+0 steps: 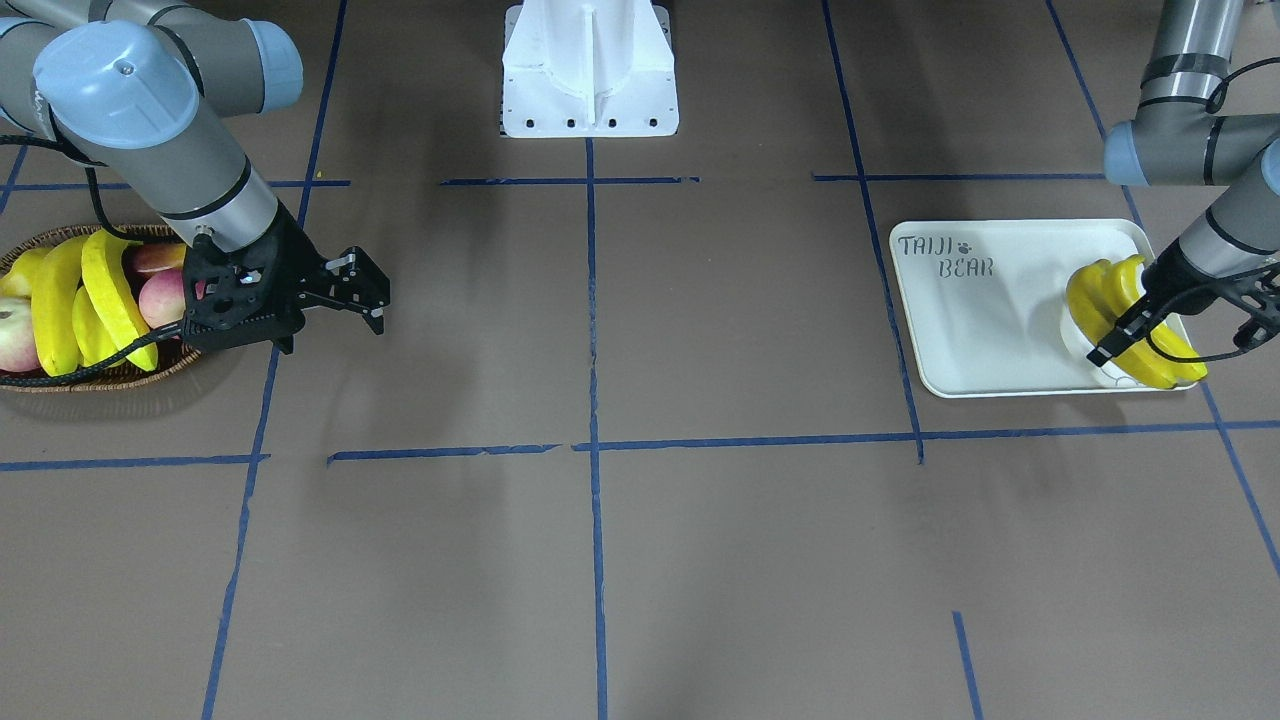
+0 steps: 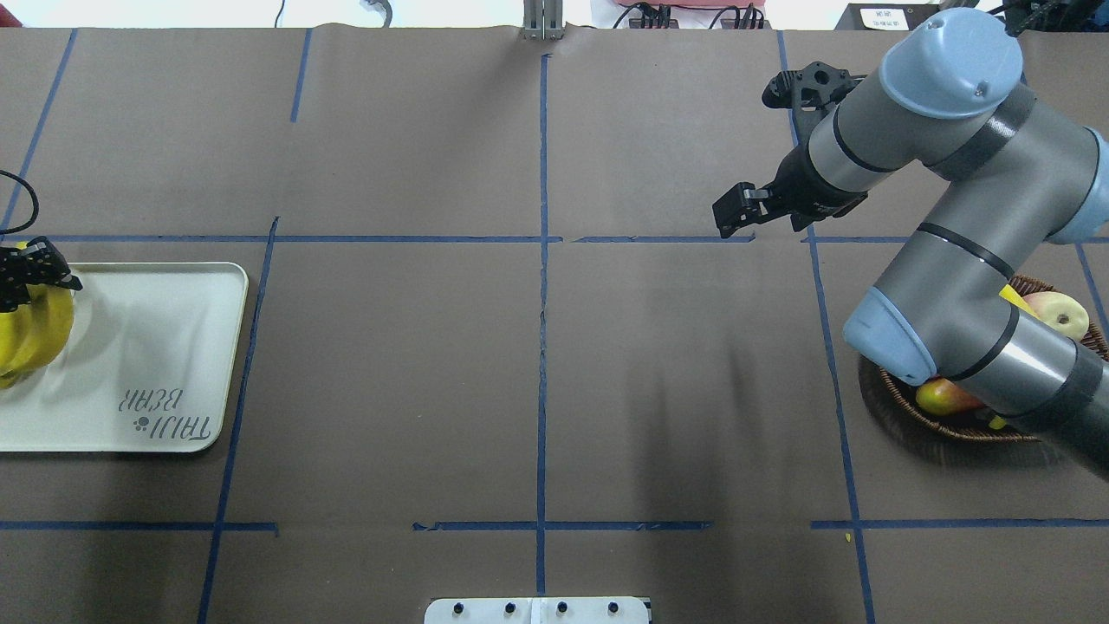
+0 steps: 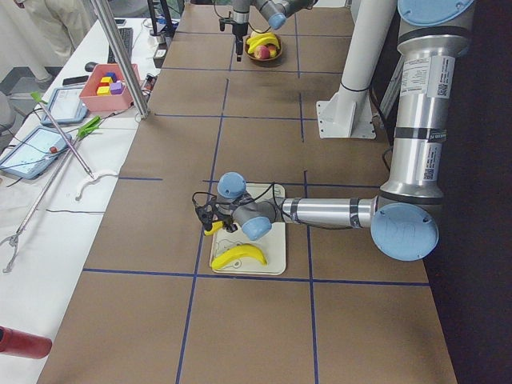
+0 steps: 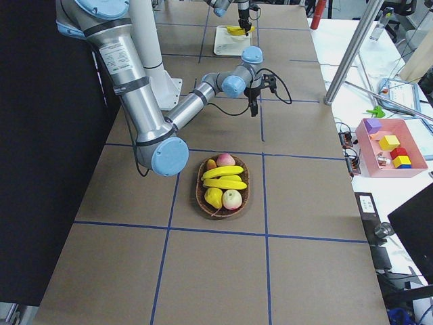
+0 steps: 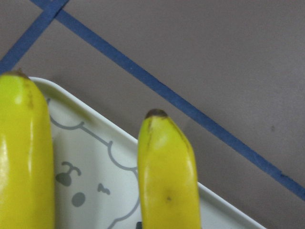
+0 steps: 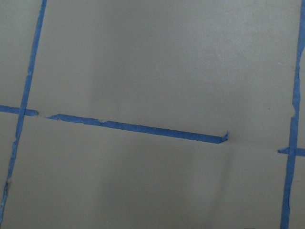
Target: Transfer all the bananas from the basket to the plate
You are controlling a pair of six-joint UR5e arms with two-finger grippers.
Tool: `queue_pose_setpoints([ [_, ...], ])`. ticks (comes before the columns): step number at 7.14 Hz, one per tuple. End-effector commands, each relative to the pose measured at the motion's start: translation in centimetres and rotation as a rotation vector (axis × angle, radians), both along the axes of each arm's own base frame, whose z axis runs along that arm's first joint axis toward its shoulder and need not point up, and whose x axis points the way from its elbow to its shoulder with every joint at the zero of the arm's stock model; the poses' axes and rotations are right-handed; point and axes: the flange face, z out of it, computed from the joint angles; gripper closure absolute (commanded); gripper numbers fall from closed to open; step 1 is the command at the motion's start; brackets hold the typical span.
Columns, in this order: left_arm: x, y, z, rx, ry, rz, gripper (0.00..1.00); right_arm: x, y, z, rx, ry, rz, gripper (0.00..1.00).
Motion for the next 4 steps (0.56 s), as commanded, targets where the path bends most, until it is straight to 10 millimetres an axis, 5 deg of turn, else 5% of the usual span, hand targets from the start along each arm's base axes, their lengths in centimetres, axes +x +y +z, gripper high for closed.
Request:
queue_pose_setpoints([
  [1, -4.8, -0.8, -0.4, 0.033, 0.055, 0.024, 0.0, 0.0, 0.0, -0.1, 0.001, -0.001, 0.0, 0.01],
  [2, -7.8, -0.9, -1.7, 0.025, 0.167, 0.07, 0.0, 0.8, -0.5, 0.1, -0.002, 0.001, 0.012, 0.01],
  [4, -7.7, -3.4, -7.3, 0.117, 0.233, 0.095, 0.0, 4.2, -0.1, 3.5, 0.055, 0.043, -0.033, 0.0],
])
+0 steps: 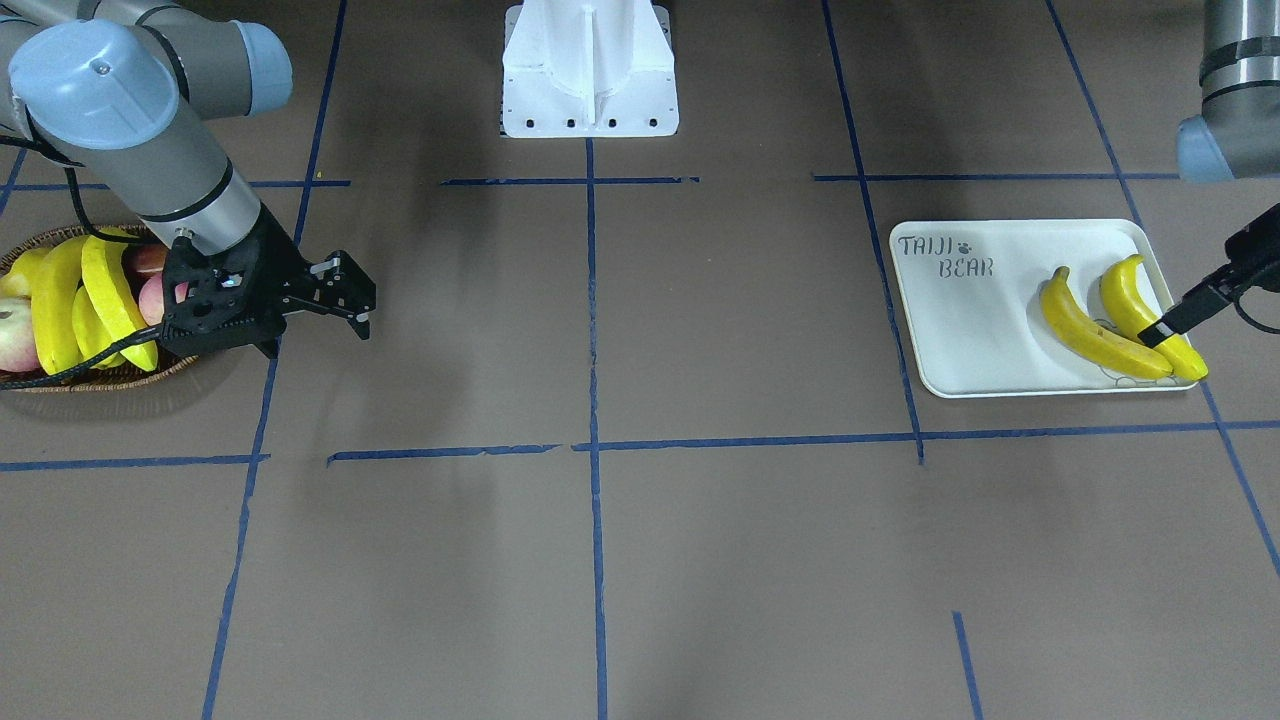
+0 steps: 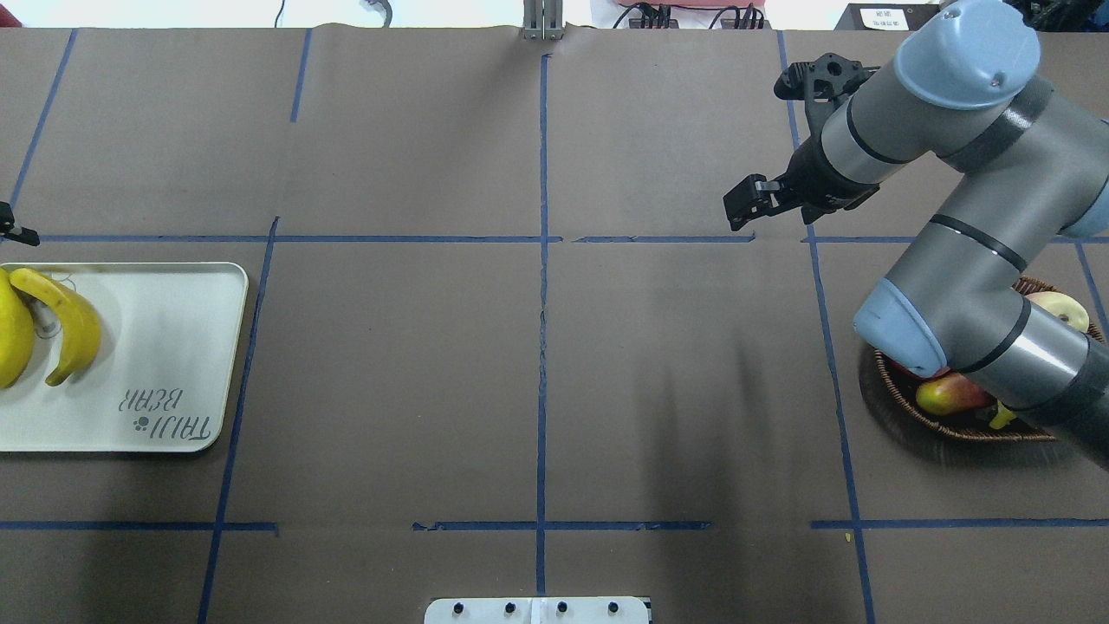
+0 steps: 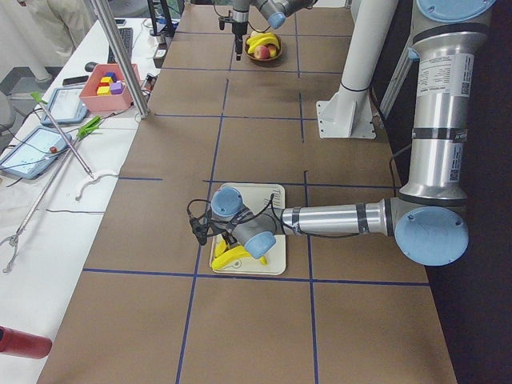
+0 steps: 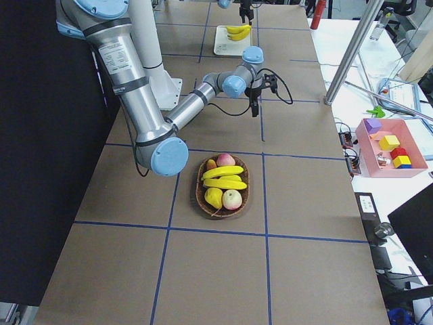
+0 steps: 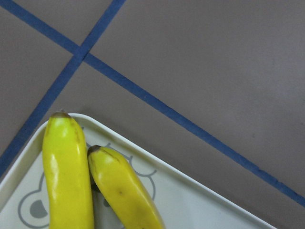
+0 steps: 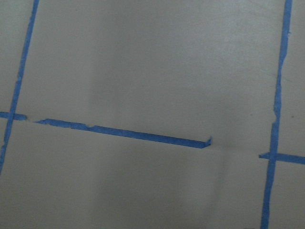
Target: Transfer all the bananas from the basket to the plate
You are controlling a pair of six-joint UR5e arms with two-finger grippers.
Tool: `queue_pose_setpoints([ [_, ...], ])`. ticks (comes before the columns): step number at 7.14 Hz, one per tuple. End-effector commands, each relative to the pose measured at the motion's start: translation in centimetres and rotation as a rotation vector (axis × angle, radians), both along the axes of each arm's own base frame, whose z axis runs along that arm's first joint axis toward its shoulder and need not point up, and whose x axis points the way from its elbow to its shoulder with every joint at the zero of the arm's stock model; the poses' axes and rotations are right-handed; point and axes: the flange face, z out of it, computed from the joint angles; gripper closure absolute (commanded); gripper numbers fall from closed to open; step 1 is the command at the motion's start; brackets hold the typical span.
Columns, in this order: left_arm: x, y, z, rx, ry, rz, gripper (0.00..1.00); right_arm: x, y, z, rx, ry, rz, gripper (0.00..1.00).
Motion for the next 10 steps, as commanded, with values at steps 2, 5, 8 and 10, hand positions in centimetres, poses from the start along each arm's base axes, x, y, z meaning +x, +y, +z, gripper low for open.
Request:
queue_pose_setpoints([
  [2, 1.7, -4.7, -9.4, 0.173, 0.069, 0.025, 0.0, 9.6, 3.0, 7.5, 0.141, 0.103, -0.104, 0.01],
  [5, 9.2, -4.2, -13.3, 0.288, 0.016, 0.041, 0.0, 16.7, 10.0, 13.5, 0.153, 0.154, -0.124, 0.01],
  [8, 9.8, -3.9, -13.9, 0.29, 0.023, 0.044, 0.0, 17.3, 11.9, 16.9, 0.14, 0.1, -0.069, 0.08],
  [10, 9.7, -3.9, -13.8, 0.289, 0.022, 0.043, 0.0, 16.0, 12.9, 19.1, 0.109, 0.125, -0.117, 0.15],
])
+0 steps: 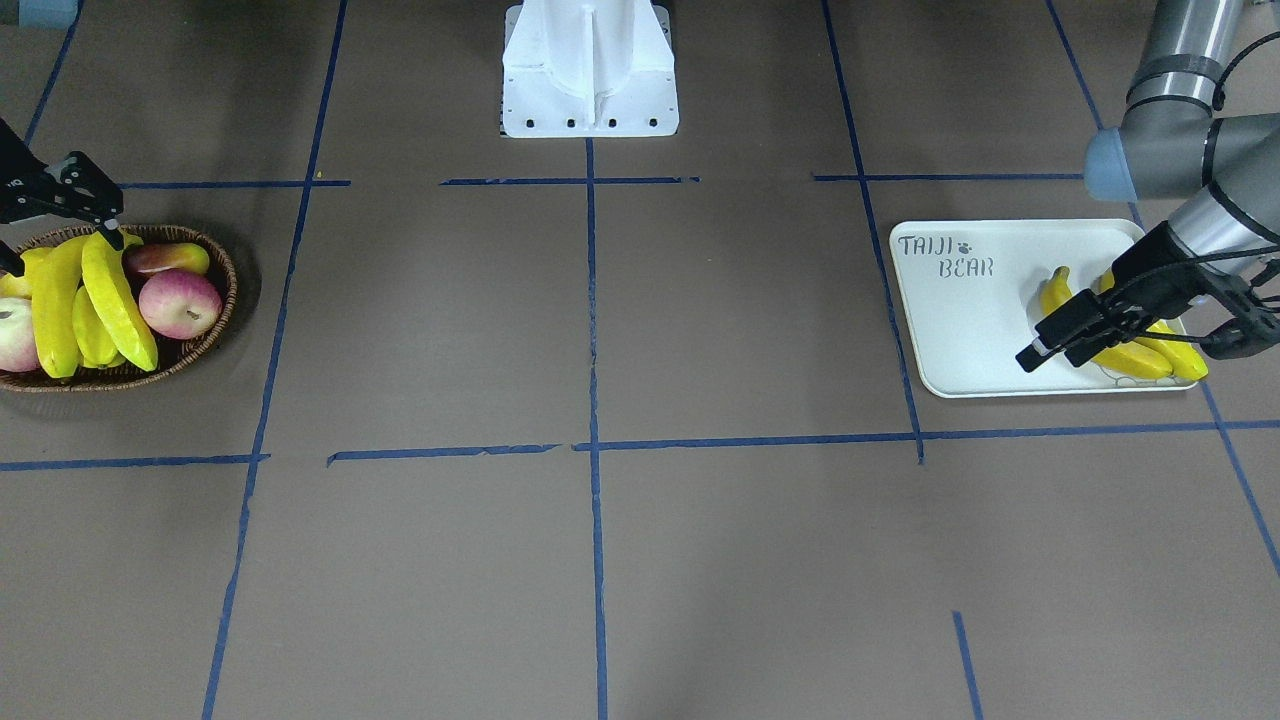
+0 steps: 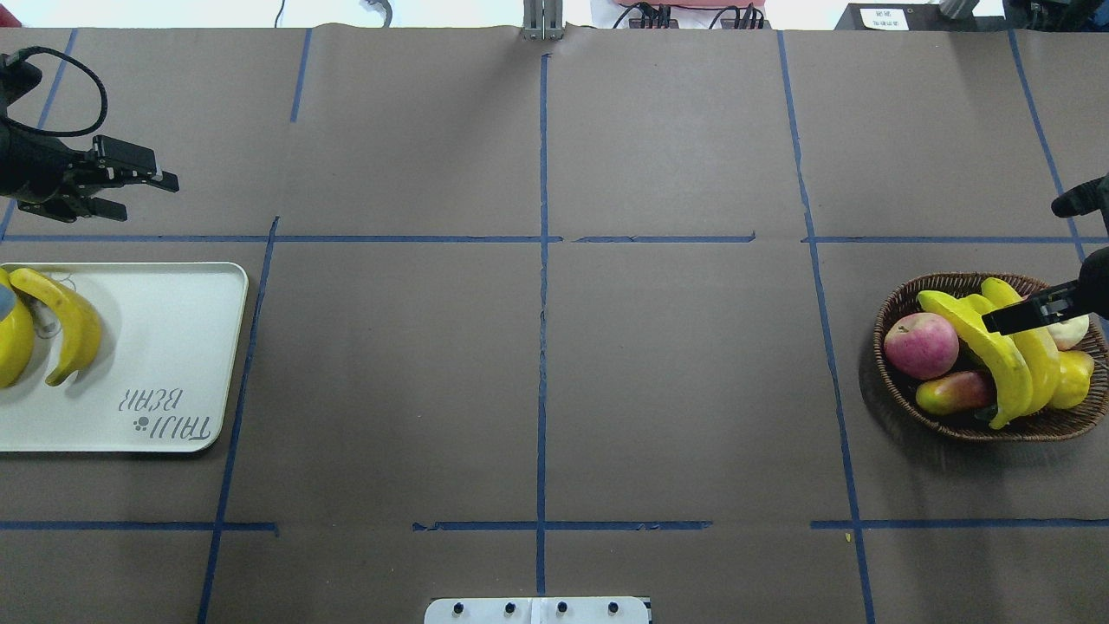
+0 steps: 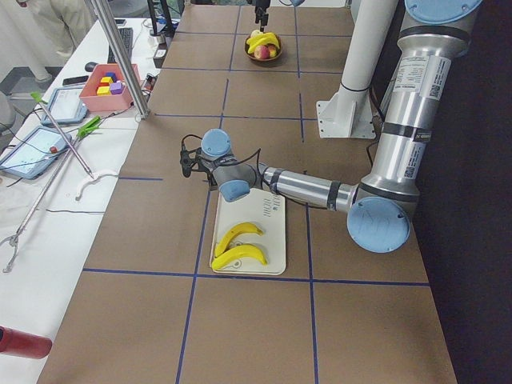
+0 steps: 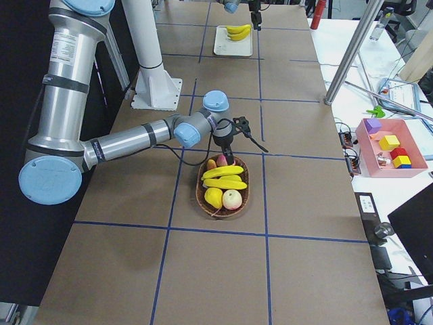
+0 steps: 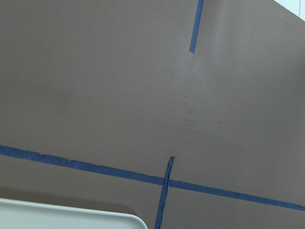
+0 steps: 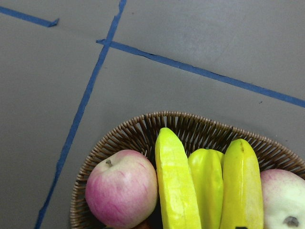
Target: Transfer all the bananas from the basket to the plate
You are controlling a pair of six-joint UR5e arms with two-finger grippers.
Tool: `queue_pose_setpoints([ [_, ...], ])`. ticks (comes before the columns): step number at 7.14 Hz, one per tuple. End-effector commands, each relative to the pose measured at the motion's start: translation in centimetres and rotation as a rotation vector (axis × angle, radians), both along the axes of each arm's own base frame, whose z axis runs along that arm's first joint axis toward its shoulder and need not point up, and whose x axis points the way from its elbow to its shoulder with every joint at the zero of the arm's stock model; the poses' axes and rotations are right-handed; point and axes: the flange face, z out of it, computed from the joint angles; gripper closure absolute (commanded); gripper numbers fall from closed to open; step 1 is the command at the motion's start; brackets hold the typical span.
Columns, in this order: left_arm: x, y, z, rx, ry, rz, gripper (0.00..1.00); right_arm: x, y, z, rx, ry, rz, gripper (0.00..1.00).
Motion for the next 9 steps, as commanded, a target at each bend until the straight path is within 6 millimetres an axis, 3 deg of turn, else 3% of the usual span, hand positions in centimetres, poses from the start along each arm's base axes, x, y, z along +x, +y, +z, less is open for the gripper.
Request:
queue_pose_setpoints([
  [1, 0.1, 0.1, 0.0, 0.0, 0.0, 0.001, 0.0, -2.2, 0.7, 2.0, -0.026, 0.025, -0.048, 0.18],
  [5, 0.0, 0.2, 0.2, -0.002, -0.001, 0.002, 0.0, -3.9, 1.3, 3.7, -0.049, 0.048, -0.092, 0.25],
  [9, 0.0, 0.2, 0.0, 0.0, 0.0, 0.001, 0.0, -3.9, 1.5, 4.5, -0.053, 0.059, -0.102, 0.24],
])
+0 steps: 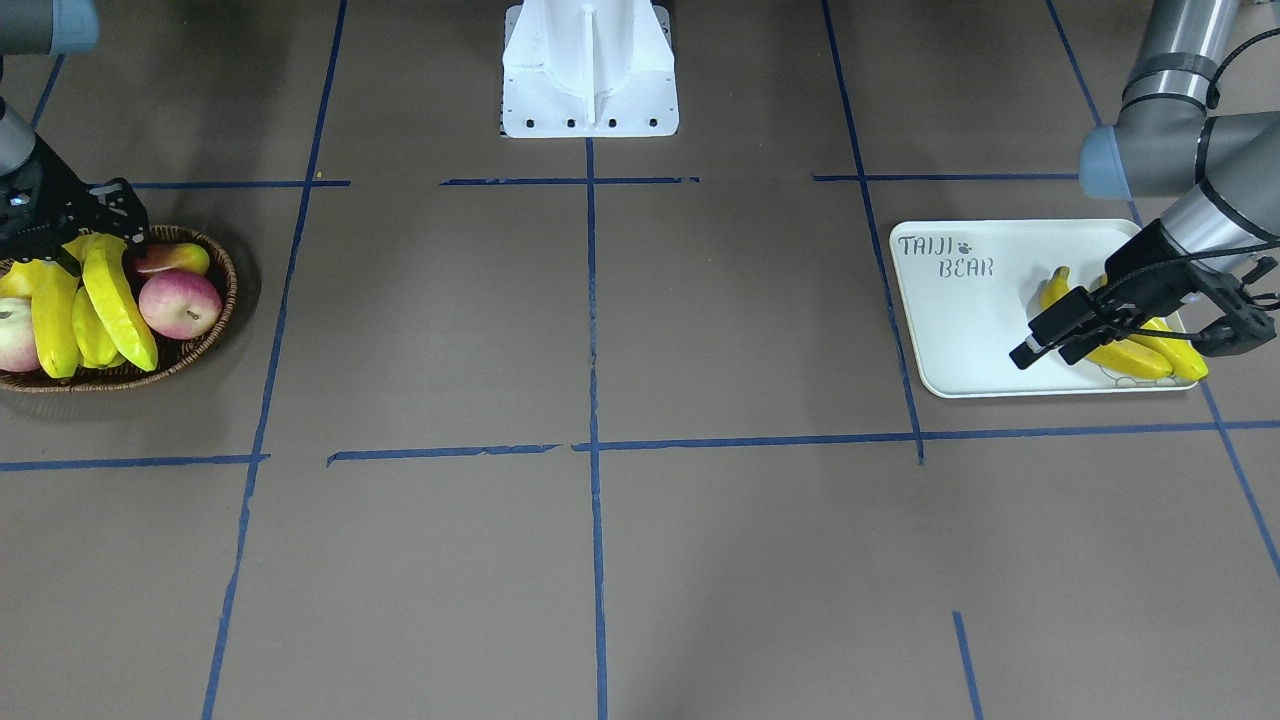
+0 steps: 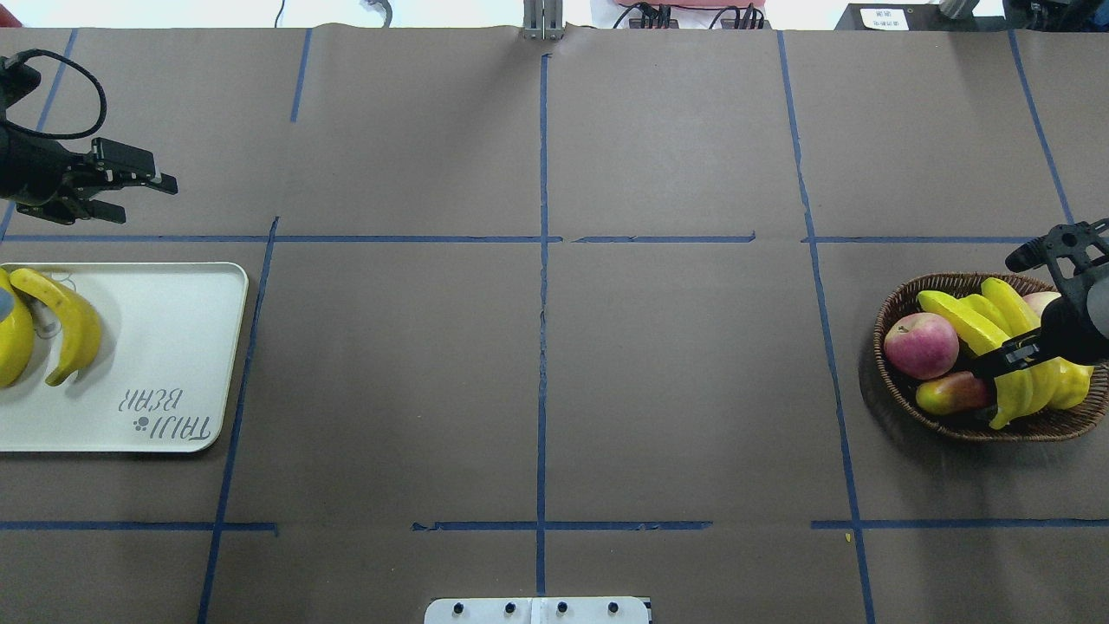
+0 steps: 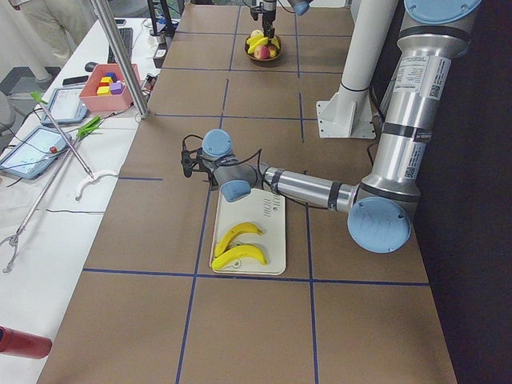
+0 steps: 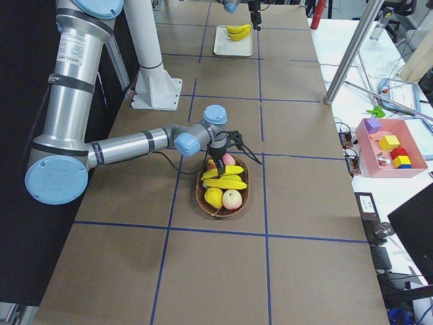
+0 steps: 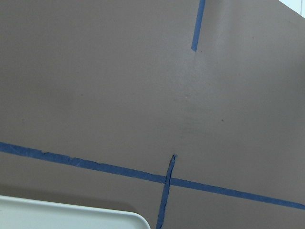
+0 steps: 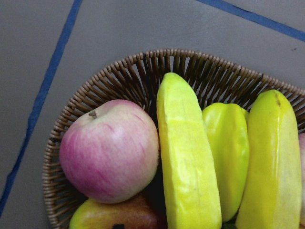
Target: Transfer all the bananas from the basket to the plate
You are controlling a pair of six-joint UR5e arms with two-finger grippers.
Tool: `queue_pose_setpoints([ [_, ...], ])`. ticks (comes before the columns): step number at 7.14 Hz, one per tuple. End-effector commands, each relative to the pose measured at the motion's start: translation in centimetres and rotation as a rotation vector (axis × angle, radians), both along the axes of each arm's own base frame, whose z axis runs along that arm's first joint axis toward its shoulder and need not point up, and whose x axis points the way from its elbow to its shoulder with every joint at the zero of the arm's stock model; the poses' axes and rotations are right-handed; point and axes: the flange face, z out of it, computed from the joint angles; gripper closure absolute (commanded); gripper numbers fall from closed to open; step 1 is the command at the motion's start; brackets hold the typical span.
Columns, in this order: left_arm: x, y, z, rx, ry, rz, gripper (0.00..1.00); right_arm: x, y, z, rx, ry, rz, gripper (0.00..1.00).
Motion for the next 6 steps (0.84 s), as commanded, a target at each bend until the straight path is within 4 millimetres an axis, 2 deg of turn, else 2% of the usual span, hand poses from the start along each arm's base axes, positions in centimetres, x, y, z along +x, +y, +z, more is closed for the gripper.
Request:
queue_pose_setpoints([
  [1, 0.0, 0.0, -0.3, 0.005, 0.002, -0.001, 0.0, -0.2, -0.1, 0.3, 0.0, 0.006, -0.005, 0.27],
  [2, 0.0, 0.0, -0.3, 0.005, 0.002, -0.001, 0.0, -0.5, 0.0, 0.9, -0.007, 0.014, -0.01, 0.33],
  [3, 0.0, 0.0, -0.3, 0.005, 0.002, -0.001, 0.0, -0.6, -0.1, 1.3, -0.006, 0.027, -0.008, 0.32],
  [4, 0.0, 0.0, -0.3, 0.005, 0.002, -0.001, 0.0, -1.0, -0.1, 1.7, -0.009, 0.036, -0.013, 0.37],
  [5, 0.0, 0.0, -0.3, 0.005, 0.002, -0.001, 0.0, -1.2, -0.2, 1.7, -0.007, 0.036, -0.015, 0.46],
  [6, 0.0, 0.1, -0.2, 0.005, 0.001, 0.0, 0.0, -1.2, -0.2, 1.7, -0.008, 0.035, -0.016, 0.62],
])
